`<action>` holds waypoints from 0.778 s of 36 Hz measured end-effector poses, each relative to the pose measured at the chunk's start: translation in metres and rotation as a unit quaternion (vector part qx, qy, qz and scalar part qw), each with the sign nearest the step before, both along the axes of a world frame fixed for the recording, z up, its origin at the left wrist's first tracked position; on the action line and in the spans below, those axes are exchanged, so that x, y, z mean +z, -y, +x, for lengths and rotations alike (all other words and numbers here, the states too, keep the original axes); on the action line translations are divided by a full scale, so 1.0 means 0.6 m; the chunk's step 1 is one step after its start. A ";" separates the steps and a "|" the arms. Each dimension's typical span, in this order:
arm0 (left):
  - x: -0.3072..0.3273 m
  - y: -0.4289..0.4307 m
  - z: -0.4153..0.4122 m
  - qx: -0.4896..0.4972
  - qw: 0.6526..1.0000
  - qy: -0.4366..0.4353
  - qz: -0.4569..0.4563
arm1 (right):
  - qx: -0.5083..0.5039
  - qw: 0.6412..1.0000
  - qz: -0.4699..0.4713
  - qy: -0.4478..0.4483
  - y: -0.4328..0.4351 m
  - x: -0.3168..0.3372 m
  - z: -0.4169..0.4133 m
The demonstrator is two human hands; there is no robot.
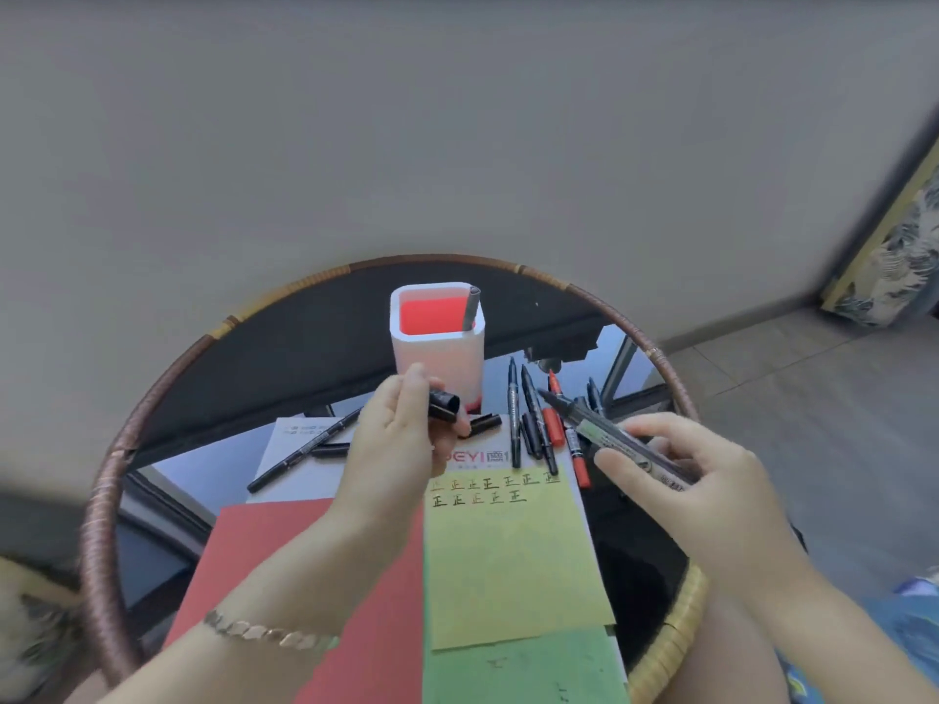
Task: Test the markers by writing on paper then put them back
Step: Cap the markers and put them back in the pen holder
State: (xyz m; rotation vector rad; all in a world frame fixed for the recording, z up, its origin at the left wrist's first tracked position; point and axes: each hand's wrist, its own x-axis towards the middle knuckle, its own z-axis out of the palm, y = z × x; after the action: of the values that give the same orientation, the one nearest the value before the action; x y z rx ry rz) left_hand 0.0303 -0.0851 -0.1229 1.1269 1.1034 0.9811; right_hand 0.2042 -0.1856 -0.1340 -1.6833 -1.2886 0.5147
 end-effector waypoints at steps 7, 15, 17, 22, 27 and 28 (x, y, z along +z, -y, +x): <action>-0.020 0.006 -0.063 0.013 0.998 -0.047 -0.039 | 0.071 0.997 -0.013 -0.008 -0.026 0.000 -0.067; -0.028 0.012 -0.082 -0.013 0.999 0.020 -0.047 | 0.105 0.994 -0.013 0.021 -0.034 -0.006 -0.091; -0.028 0.014 -0.082 -0.018 0.998 0.029 -0.045 | 0.107 0.994 -0.013 0.026 -0.034 -0.005 -0.093; -0.034 0.018 -0.080 -0.041 0.998 0.028 -0.027 | 0.110 0.993 -0.015 0.043 -0.030 -0.005 -0.091; -0.039 0.024 -0.070 -0.086 0.995 -0.017 0.039 | 0.117 0.990 -0.011 0.075 -0.028 -0.004 -0.085; -0.040 0.025 -0.068 -0.097 0.992 -0.039 0.065 | 0.119 0.989 -0.011 0.086 -0.027 -0.005 -0.084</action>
State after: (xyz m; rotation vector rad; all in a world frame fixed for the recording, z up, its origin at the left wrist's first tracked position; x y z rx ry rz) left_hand -0.0107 -0.1003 -0.1467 1.3617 0.9821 0.8708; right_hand 0.1540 -0.1693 -0.1369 -1.6283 -1.6274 0.5348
